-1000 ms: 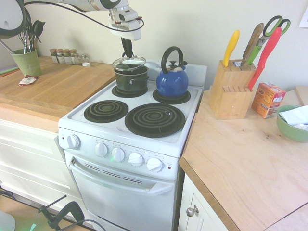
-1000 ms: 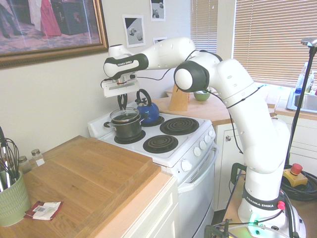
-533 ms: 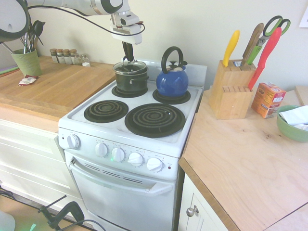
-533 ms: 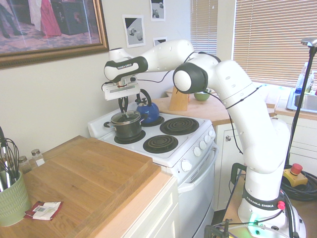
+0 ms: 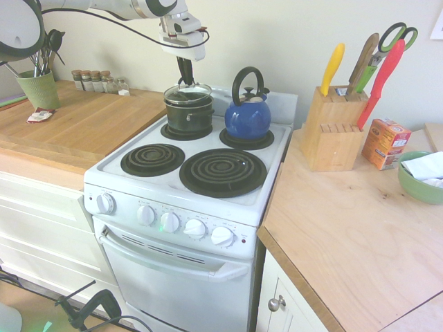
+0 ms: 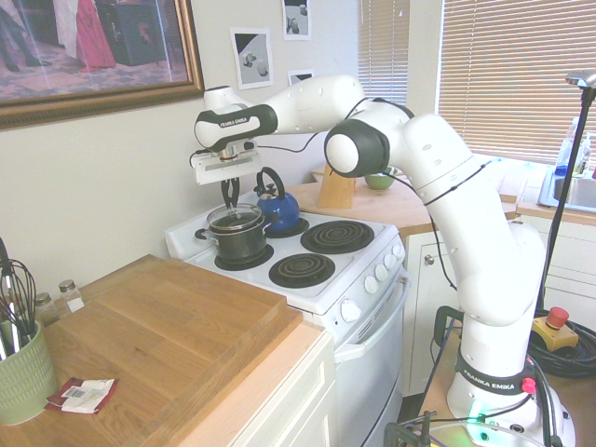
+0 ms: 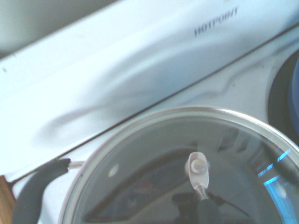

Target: Cover the lid of the pot

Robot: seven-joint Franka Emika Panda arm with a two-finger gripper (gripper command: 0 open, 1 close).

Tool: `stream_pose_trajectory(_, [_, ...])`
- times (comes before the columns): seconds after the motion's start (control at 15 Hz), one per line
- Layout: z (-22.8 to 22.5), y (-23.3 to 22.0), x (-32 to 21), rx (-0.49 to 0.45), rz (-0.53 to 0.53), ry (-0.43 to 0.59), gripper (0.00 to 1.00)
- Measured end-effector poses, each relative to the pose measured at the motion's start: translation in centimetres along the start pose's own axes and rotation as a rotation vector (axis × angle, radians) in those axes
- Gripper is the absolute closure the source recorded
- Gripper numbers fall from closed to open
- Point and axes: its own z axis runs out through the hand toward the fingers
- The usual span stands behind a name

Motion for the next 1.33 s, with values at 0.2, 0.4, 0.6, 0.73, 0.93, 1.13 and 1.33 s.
stream_pose_trajectory(0.2, [1.8, -0.1, -0.1, -0.021, -0.002, -0.007, 1.0])
stream_pose_trajectory(0.4, [2.5, -0.2, 0.1, -0.024, -0.001, -0.004, 1.0])
stream_pose_trajectory(0.6, [2.6, -0.2, 0.1, -0.025, 0.0, -0.006, 0.0])
stream_pose_trajectory(0.73, [2.6, -0.2, 0.1, -0.024, -0.001, -0.006, 0.0])
stream_pose_trajectory(0.93, [2.5, -0.2, 0.0, -0.025, -0.003, -0.006, 0.0])
stream_pose_trajectory(1.13, [2.5, -0.3, -0.3, -0.027, -0.009, -0.004, 0.0])
stream_pose_trajectory(1.33, [1.8, -0.6, -0.9, -0.022, -0.022, 0.006, 0.0])
